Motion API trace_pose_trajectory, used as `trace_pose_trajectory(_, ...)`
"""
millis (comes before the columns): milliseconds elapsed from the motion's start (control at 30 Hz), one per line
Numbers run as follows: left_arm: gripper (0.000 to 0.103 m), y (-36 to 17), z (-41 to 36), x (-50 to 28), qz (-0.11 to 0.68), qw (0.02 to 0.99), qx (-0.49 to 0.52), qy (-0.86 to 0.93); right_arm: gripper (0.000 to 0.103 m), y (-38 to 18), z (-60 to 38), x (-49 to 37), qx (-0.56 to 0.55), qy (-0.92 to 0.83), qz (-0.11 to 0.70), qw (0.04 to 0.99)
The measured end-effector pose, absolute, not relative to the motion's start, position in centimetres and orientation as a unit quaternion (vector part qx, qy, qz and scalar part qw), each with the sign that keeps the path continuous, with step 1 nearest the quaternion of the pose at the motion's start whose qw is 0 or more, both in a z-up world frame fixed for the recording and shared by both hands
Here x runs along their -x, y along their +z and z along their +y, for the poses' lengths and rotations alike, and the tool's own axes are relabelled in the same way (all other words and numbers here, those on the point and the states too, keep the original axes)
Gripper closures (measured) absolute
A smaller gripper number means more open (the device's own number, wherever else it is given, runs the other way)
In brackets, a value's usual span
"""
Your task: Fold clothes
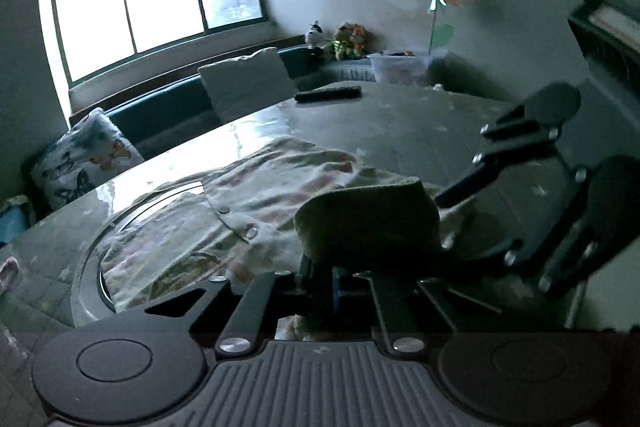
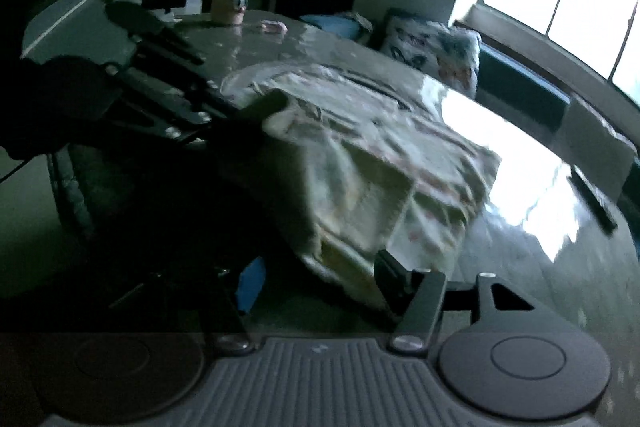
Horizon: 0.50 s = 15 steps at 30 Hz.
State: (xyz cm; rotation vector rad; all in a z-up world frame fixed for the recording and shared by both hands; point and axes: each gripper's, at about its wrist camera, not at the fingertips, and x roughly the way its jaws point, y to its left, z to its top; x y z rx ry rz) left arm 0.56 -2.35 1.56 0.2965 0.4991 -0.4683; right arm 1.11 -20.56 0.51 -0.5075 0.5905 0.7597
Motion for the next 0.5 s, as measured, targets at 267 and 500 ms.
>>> trace_pose_trajectory(267,0.089,1.9,-1.3,-0.8,0.251,0.933,-0.133,-0.219,0.078,0.2,-18.8,-4.5,0.189,0.380,0.304,0.853)
trace_pose_trajectory(500,0.054,1.7,0.1,2.2,0.230,0.940,-0.168,-0.189,0.088,1.5,-19.4,-5.7,0.121,0.380,0.327,0.857)
